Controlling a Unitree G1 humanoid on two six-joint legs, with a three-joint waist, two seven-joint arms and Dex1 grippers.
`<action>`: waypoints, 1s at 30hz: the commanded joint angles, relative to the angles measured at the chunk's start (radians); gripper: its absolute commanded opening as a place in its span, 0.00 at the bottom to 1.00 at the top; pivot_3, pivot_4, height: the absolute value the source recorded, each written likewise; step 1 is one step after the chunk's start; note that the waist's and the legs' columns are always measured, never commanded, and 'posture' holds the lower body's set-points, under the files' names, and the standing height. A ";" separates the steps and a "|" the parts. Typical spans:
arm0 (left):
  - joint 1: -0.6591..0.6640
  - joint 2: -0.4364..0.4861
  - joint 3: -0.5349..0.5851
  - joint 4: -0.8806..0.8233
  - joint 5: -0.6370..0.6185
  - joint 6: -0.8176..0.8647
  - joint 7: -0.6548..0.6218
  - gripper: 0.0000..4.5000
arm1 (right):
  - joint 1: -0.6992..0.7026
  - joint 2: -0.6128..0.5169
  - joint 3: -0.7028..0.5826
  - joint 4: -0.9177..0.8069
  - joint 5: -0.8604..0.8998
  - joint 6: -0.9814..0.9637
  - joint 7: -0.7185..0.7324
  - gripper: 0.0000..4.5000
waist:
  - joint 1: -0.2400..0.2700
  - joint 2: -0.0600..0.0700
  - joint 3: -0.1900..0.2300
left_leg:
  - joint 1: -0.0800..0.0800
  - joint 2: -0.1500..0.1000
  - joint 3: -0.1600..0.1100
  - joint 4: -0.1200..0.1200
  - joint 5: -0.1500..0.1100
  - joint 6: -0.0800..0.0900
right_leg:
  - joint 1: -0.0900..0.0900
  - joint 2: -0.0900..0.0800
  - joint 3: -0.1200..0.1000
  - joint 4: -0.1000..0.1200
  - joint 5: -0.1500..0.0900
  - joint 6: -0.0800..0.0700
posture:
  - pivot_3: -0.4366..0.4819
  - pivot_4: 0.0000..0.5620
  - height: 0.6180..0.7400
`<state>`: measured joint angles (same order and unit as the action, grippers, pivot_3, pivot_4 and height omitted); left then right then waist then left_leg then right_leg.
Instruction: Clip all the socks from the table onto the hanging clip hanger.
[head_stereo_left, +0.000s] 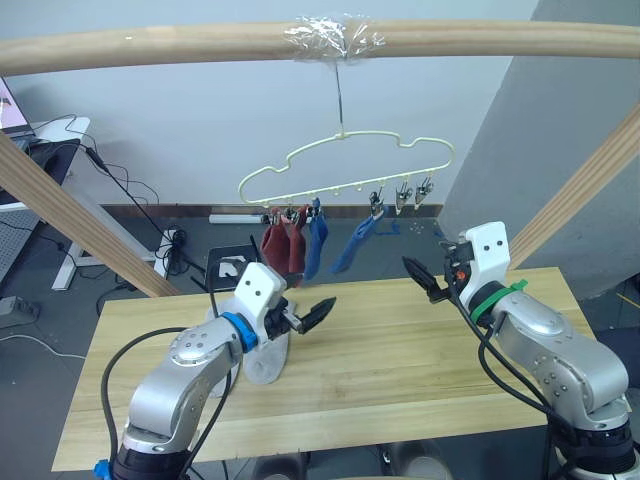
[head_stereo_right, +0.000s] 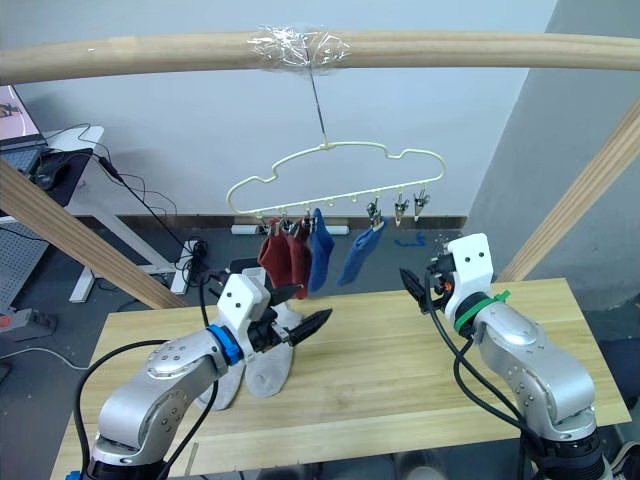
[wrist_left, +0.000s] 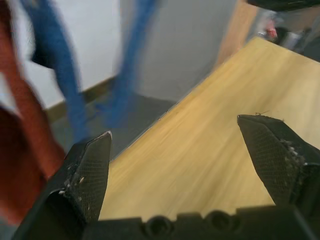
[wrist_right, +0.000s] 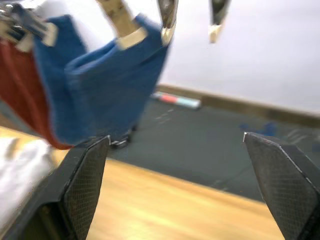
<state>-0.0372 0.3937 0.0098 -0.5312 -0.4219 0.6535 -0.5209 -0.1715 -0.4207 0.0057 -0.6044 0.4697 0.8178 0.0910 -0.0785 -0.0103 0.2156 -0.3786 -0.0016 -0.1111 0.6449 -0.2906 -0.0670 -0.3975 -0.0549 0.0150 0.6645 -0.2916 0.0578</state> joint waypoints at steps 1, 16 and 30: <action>0.041 0.045 0.009 -0.095 -0.027 -0.019 -0.036 1.00 | 0.001 0.017 0.048 -0.017 -0.121 -0.097 -0.037 0.73 | 0.000 0.000 0.000 | 0.000 0.000 0.000 0.000 0.001 -0.001 | 0.000 0.000 0.001 0.000 0.000 0.000 | 0.42 0.37 1.00; 0.100 0.017 0.041 -0.118 -0.145 -0.078 -0.059 1.00 | -0.081 0.154 0.092 0.075 -0.275 -0.239 -0.023 0.60 | 0.024 -0.001 0.000 | 0.000 0.000 0.000 0.000 0.001 -0.003 | -0.001 0.000 0.001 0.000 0.000 0.000 | 0.44 0.35 1.00; 0.110 0.032 0.045 -0.144 -0.196 -0.081 -0.042 1.00 | -0.133 0.247 0.057 0.115 -0.314 -0.295 -0.028 0.60 | 0.026 0.000 0.000 | 0.000 0.000 0.001 0.001 0.002 -0.003 | -0.001 0.000 0.001 0.002 0.001 -0.001 | 0.46 0.32 1.00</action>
<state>0.0751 0.4179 0.0460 -0.6358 -0.5963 0.5844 -0.5598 -0.2914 -0.1805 0.0658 -0.4628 0.1659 0.5510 0.0629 -0.0528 -0.0108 0.2155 -0.3786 -0.0018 -0.1104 0.6457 -0.2891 -0.0698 -0.3987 -0.0553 0.0161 0.6666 -0.2910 0.0572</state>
